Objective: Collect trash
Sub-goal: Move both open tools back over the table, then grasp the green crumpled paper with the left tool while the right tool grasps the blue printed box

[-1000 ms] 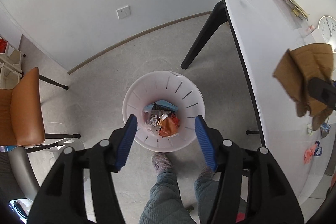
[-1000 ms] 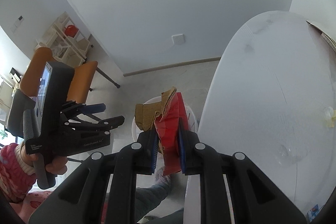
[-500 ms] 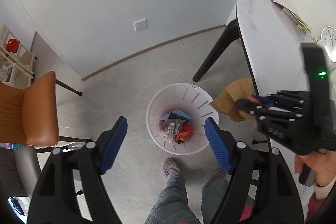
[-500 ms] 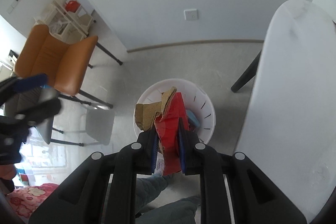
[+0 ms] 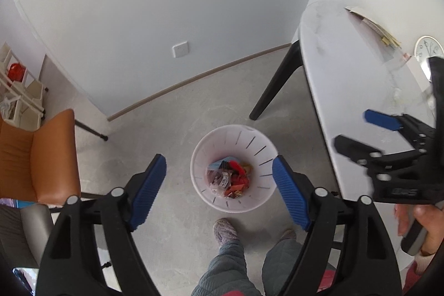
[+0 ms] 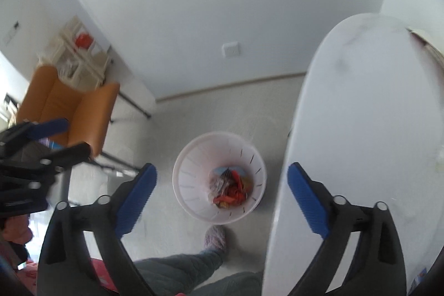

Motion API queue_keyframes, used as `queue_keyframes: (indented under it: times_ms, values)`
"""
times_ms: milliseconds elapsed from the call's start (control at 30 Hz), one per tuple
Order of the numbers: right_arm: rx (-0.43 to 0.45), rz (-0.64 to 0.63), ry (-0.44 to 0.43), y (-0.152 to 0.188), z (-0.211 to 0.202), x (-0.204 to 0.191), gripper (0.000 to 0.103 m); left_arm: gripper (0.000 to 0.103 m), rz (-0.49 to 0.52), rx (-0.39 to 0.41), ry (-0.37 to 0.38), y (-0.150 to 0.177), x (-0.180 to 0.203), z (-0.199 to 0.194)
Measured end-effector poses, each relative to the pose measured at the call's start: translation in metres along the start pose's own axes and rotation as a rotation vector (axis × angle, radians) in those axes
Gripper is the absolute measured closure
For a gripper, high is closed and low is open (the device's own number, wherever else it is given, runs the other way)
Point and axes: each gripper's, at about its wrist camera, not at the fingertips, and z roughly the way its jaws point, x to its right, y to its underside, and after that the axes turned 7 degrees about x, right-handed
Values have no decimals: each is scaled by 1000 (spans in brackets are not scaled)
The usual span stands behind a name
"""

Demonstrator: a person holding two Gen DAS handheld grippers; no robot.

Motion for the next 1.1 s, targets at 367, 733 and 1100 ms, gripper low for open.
queue_keyframes:
  times_ms: [367,733,1100]
  values:
    - [162,189,245,56,-142,117,3,15,185,14,187,-8,126,-10]
    - [152,449,474,174,-234,258,3,8,381,-79,357,30,290,-1]
    - [104,570,498,248,-267,340,3,8,455,-152,335,78,399,40]
